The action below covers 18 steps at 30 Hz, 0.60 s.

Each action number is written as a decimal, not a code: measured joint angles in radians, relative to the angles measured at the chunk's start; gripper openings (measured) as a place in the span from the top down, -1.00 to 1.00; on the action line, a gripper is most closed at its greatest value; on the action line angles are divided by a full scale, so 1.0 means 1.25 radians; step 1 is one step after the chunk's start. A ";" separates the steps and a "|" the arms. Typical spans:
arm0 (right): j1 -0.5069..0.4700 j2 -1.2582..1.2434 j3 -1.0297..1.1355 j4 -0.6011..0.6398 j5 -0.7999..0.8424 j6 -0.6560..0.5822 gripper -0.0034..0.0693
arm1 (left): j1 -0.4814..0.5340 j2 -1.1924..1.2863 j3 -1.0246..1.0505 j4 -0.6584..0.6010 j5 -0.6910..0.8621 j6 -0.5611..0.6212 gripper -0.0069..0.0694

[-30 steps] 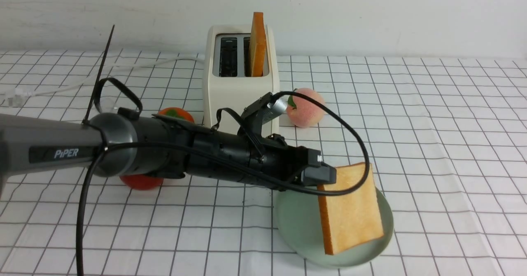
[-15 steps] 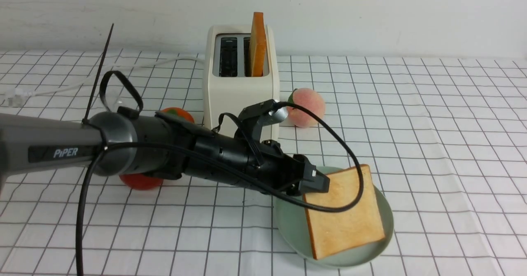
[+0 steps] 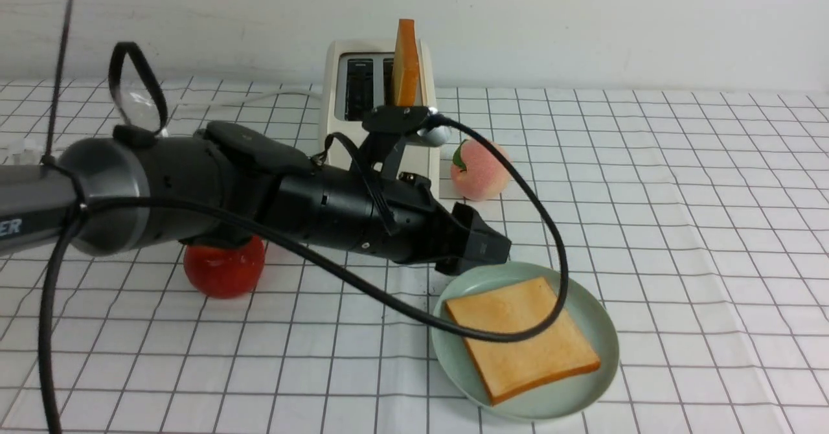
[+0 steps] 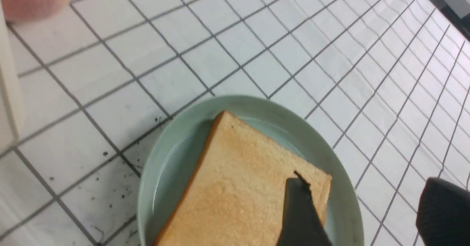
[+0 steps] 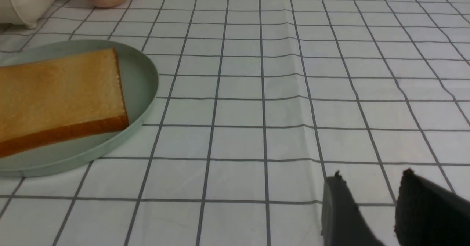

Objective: Take toasted bread from bread machine on white checkered table place on plate.
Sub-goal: 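Place the slice of bread on the plate with the left gripper, then grasp the toast slice in the toaster and pull it up out of the slot with the right gripper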

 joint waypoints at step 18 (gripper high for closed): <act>0.000 0.000 0.000 0.000 0.000 0.000 0.25 | 0.000 -0.655 0.133 0.338 -0.127 -0.350 0.85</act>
